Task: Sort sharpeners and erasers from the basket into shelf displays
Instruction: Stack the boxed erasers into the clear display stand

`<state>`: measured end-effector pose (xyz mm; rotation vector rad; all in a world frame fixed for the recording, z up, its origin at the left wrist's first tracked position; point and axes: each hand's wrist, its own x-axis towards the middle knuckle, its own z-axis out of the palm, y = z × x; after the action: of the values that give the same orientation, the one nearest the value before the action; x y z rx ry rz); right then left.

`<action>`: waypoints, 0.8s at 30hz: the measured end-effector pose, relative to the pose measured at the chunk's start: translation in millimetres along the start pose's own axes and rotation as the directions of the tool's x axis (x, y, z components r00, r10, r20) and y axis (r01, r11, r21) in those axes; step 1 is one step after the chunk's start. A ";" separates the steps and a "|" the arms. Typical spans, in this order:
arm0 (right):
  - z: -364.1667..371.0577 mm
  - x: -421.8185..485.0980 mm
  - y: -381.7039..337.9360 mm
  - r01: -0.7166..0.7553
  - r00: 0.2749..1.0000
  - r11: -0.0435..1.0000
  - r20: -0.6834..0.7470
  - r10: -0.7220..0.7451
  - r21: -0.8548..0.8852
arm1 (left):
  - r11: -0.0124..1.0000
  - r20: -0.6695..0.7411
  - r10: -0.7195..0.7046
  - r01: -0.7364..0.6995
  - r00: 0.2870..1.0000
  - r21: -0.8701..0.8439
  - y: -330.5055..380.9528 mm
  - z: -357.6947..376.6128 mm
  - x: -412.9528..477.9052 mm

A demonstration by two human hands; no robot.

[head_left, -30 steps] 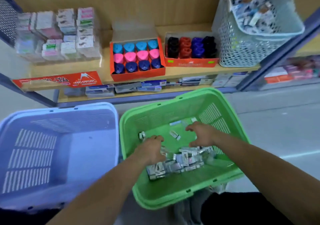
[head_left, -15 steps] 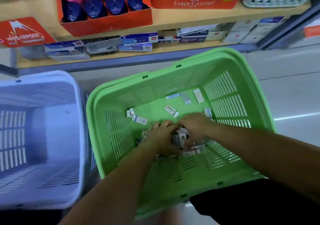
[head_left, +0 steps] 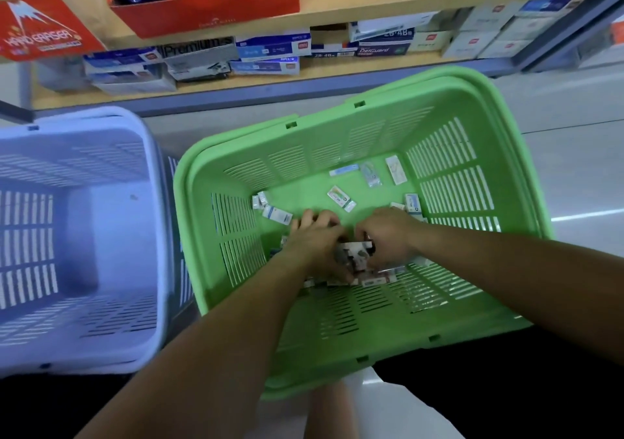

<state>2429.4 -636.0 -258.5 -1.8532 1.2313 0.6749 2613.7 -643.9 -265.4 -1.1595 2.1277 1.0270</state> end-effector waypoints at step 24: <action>-4.5 4.0 7.0 -0.028 0.999 0.901 -0.023 0.043 0.432 | 0.974 -0.150 -0.161 0.132 0.975 -0.185 -8.9 -7.4 -5.4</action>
<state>2424.5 -643.2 -261.5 -1.4778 1.3156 0.3513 2623.5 -650.4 -260.6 -1.5098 2.0692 1.0999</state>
